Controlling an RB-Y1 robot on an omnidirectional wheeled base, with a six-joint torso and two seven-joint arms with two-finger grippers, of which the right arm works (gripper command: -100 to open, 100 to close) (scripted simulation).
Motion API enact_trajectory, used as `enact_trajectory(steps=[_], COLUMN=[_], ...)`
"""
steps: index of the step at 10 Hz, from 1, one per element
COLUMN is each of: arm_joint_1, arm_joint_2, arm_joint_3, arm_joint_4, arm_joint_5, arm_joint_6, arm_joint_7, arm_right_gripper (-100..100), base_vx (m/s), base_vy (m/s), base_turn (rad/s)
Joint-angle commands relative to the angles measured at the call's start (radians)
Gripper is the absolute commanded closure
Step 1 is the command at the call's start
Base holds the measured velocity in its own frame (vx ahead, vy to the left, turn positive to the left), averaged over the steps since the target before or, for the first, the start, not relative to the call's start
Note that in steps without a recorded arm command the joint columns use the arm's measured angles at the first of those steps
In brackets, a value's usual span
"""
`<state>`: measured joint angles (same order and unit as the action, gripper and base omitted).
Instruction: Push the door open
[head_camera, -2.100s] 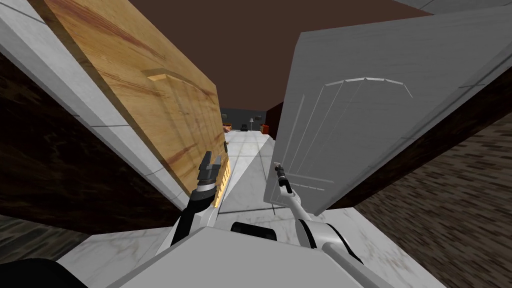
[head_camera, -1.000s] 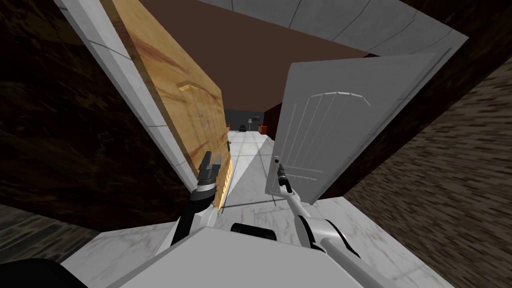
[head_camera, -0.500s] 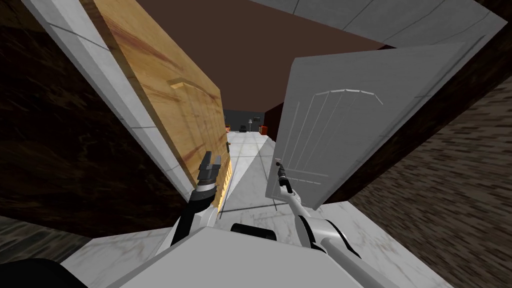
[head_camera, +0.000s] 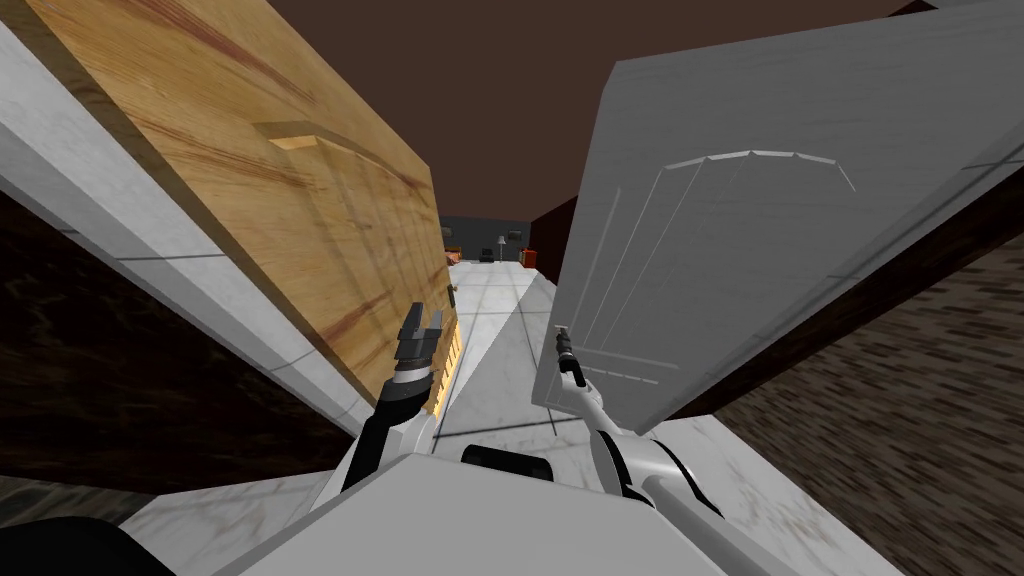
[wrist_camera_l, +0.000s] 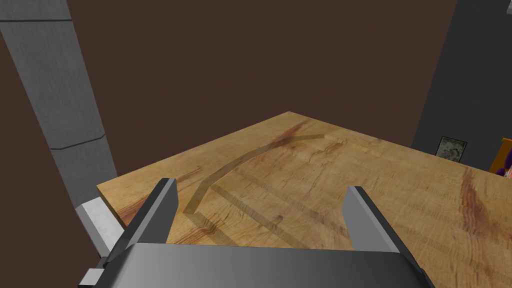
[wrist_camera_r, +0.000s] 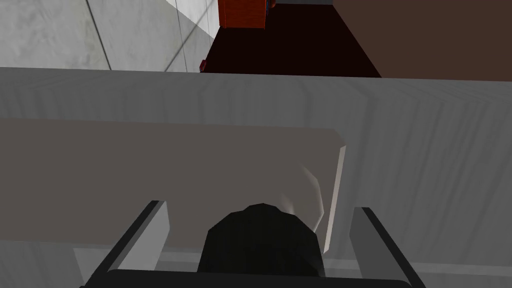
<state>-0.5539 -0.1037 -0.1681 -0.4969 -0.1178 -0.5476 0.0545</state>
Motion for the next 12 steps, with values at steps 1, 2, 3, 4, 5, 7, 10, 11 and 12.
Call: enact_trajectory(steps=[1, 2, 3, 4, 5, 7, 10, 11, 12], arm_joint_1=[0.001, 0.001, 0.001, 0.001, 0.001, 0.004, 0.007, 0.008, 0.008], arm_joint_2=[0.0, 0.0, 0.0, 0.0, 0.0, -0.006, -0.016, -0.02, -0.02], arm_joint_3=[0.0, 0.0, 0.0, 0.0, 0.0, -0.01, -0.025, -0.032, -0.032], arm_joint_4=[-0.001, -0.001, -0.001, -0.001, -0.001, 0.002, 0.003, 0.004, 0.019], arm_joint_5=[0.0, 0.0, 0.0, 0.0, 0.0, -0.004, -0.012, -0.015, -0.015], arm_joint_6=[0.001, 0.001, 0.001, 0.001, 0.001, 0.002, 0.002, 0.002, 0.002], arm_joint_7=[0.0, 0.0, 0.0, 0.0, 0.0, 0.004, 0.009, 0.012, 0.012], arm_right_gripper=[100, 100, 100, 100, 100, 100, 100, 100, 100], base_vx=[-0.011, -0.038, -0.027, -0.015, -0.007, 0.053, 0.138, 0.158, 0.144], base_vy=[0.002, 0.006, 0.003, 0.001, 0.001, 0.023, 0.053, 0.042, 0.02], base_turn=[-0.006, 0.001, 0.001, -0.003, -0.002, -0.017, -0.038, -0.033, -0.01])
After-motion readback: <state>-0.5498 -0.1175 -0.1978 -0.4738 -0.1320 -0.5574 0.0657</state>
